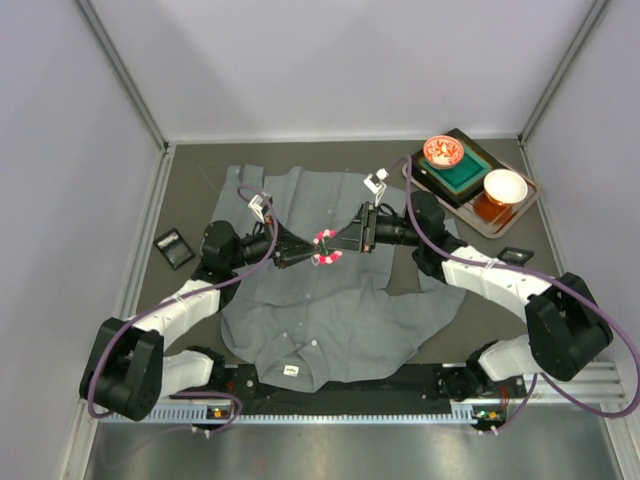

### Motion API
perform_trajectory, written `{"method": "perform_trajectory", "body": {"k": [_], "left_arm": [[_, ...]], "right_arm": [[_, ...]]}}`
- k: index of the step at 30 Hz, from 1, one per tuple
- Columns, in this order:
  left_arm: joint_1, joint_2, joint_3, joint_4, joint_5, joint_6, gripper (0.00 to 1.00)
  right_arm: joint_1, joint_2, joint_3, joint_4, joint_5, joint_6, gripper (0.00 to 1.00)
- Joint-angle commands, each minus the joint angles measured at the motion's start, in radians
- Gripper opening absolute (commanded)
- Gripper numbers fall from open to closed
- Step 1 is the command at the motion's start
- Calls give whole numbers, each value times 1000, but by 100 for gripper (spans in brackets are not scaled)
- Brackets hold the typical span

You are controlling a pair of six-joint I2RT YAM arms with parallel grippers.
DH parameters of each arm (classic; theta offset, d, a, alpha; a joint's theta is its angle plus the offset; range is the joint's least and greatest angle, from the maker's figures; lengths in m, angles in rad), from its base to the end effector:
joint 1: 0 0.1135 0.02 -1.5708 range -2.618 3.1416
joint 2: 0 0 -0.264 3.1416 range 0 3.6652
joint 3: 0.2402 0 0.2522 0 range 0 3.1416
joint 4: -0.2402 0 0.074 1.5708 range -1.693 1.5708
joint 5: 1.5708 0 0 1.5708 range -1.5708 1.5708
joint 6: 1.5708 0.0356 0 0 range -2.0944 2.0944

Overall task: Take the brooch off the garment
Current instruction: Close the brooch.

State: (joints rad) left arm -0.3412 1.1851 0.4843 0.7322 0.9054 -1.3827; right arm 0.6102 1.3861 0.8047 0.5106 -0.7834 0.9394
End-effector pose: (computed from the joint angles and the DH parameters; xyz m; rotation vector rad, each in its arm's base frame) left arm 0.2192 -0.1075 0.2490 -0.1093 1.9656 -1.9354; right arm 0.2381 0.1972 0.2816 -0.3962 1.9277 1.7392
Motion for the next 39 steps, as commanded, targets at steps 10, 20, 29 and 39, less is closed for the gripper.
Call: {"method": "perform_trajectory", "body": {"k": [10,20,29,39], "left_arm": [[1,-7,33,1,9,37,0],[1,-8,43,-30,15,53,0],[2,-12,46,-33,15,57,0],[1,-13,51,-43,17,68,0]], "right_arm": [[-3,17,13,22,-28,-22,33],[10,36,31,-32,-40,-48,32],[17,54,51,-69,-47,-60,27],[23,59,54,-67,-60,-63,25]]}}
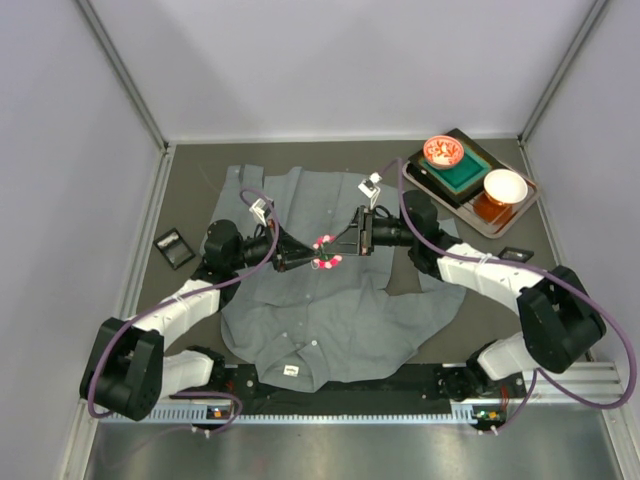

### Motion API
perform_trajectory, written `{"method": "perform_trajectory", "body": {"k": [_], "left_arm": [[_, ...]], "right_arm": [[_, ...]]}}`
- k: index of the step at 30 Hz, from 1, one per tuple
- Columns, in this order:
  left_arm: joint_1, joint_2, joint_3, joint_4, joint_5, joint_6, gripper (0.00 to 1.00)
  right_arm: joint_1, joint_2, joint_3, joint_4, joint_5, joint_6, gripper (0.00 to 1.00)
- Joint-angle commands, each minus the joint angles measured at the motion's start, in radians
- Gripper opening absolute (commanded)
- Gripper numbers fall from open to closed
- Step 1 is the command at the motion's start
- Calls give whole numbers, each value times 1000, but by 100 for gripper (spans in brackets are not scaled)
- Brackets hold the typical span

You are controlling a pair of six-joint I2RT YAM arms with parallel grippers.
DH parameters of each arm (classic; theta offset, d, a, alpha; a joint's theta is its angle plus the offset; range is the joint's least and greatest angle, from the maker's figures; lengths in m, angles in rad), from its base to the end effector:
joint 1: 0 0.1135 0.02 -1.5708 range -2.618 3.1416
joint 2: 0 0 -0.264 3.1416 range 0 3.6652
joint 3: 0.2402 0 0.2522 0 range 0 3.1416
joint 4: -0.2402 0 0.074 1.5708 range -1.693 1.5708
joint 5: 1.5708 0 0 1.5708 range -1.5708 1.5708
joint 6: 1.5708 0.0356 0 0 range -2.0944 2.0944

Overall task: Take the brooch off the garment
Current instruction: Close the brooch.

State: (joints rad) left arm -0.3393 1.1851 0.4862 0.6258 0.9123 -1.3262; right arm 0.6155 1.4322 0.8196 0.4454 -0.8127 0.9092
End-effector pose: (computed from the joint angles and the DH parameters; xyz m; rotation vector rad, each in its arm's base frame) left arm 0.2192 -0.1072 0.2394 -0.1344 2.0462 -1.8989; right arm 0.2427 0.2033 0.2668 -0.4142 2.0221 1.7361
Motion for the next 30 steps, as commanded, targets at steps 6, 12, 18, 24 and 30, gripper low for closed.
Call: {"method": "perform_trajectory", "body": {"k": [6,12,18,24,30], "left_arm": [[-1,-13,51,60,11,13,0],[-1,-8,52,58,13,18,0],[-1,-5,51,63,19,19,0],[-1,-2,52,63,22,22,0],[-1,-4,54,64,22,19,0]], "right_arm": [[21,22,44,-8,-46,-36,25],[21,31,50,-10,-66,-36,26],[26,39,58,-11,-78,-41,28],[27,53,65,-22,-88,-43,27],[29,54,61,-22,-89,-39,26]]}}
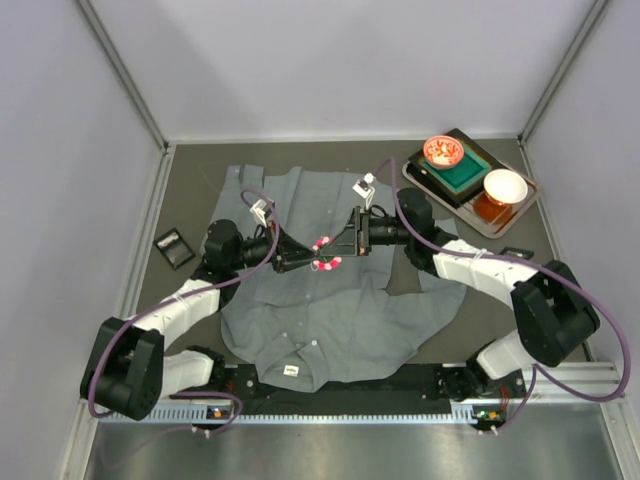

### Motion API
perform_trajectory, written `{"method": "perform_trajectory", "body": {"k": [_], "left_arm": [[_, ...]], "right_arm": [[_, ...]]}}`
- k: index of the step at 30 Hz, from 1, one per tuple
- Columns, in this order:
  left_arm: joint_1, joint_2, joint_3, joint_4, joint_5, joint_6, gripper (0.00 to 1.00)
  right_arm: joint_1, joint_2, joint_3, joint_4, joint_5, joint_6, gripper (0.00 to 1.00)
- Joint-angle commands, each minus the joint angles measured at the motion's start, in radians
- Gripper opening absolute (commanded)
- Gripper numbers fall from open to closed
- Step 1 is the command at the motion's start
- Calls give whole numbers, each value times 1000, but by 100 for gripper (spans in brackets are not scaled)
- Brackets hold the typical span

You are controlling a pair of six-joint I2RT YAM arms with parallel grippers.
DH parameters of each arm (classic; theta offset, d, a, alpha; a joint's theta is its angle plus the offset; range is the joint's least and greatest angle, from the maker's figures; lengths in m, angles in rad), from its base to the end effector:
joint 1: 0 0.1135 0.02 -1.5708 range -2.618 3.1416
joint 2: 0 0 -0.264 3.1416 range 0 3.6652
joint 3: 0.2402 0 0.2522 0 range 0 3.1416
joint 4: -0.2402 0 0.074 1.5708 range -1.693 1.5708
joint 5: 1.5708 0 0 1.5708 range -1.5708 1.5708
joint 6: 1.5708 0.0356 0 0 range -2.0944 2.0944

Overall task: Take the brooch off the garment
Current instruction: Close the brooch.

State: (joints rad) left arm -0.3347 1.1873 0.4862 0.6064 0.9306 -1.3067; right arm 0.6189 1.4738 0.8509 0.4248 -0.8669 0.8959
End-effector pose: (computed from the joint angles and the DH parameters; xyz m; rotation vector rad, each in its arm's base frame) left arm 0.2191 -0.1064 0.2371 -0.1191 2.0650 -1.8960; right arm 0.2478 0.2098 0.2630 -0.4673 2.0522 1.7695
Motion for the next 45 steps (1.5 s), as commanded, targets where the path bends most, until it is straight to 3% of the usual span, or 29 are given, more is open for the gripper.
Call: {"method": "perform_trajectory", "body": {"k": [1,7,27,31,45], "left_arm": [[-6,-8,54,82,2,0,0],[-6,-8,55,79,-1,0,0],[-6,-21,58,63,-12,-22,0],[-6,-32,84,9,-18,-29,0],[-6,-94,228,-407,-56,147,0]], "right_arm": [[27,7,27,-3,-21,-26,26],[27,-12,19,-12,6,-34,19],[38,-107,-56,31,132,-21,20],[68,-135,-32,-82,205,-102,25],[157,-176,51,-362,445,-258,26]]}}
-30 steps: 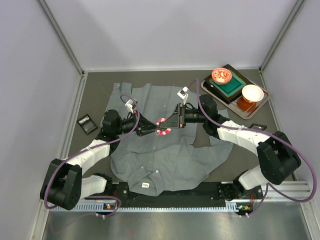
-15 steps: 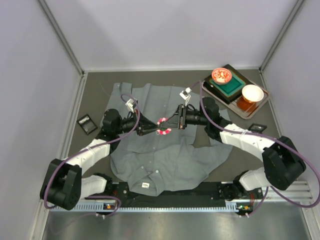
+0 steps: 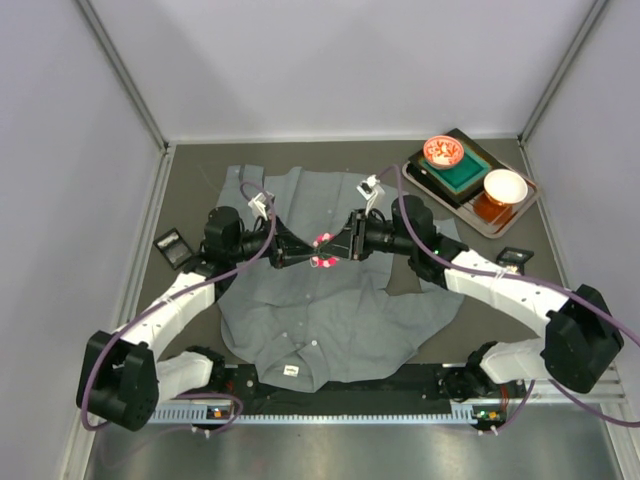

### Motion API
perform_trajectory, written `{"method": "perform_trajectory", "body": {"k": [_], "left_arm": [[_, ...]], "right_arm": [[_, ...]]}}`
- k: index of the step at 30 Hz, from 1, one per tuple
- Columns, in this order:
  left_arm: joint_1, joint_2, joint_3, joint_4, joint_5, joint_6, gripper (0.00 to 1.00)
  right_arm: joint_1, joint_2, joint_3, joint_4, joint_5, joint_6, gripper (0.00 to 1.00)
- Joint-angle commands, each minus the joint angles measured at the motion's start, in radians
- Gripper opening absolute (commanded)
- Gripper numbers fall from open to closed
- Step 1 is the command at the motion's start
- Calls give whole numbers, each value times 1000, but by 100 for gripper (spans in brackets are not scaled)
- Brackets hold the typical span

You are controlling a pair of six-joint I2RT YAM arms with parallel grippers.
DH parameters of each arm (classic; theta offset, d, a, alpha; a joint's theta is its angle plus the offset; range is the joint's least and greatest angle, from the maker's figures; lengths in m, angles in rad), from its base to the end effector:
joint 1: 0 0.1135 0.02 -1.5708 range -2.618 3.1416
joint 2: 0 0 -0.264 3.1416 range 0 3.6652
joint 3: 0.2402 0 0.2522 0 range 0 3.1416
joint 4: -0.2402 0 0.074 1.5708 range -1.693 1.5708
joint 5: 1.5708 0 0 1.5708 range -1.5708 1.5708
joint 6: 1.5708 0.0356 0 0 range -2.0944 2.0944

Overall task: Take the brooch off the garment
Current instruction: Close the brooch.

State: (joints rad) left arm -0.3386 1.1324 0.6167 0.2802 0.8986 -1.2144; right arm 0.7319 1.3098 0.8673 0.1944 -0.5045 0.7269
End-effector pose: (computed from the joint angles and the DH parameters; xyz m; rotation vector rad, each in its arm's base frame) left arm 0.2210 -0.1074 0.2615 -0.1612 2.1574 -1.8129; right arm 0.2123 0.2139 0.2921 -0.4095 2.0153 1.4332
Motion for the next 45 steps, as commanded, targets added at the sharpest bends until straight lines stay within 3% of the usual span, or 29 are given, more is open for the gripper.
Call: {"method": "perform_trajectory", "body": {"k": [1,12,19,24,27,35,45], "left_arm": [[-2,-40,104,-90,-26,61,0],[-2,-52,118,-127,-43,72,0],[-2,-54,172,-254,-82,140,0],[-4,-26,235,-435,-128,205,0],[-8,-29,247,-457,-144,225,0],[-45,-31,345,-634,-265,355,0],[-132,-22,436,-776,-426,467,0]], "right_arm": [[50,-11,48,-150,99,-110,26],[95,3,72,-250,198,-162,30],[96,3,24,-170,179,-135,14],[121,23,50,-165,170,-152,8],[121,48,74,-191,173,-158,4],[146,74,70,-214,187,-181,8],[181,140,108,-231,170,-199,0]]}}
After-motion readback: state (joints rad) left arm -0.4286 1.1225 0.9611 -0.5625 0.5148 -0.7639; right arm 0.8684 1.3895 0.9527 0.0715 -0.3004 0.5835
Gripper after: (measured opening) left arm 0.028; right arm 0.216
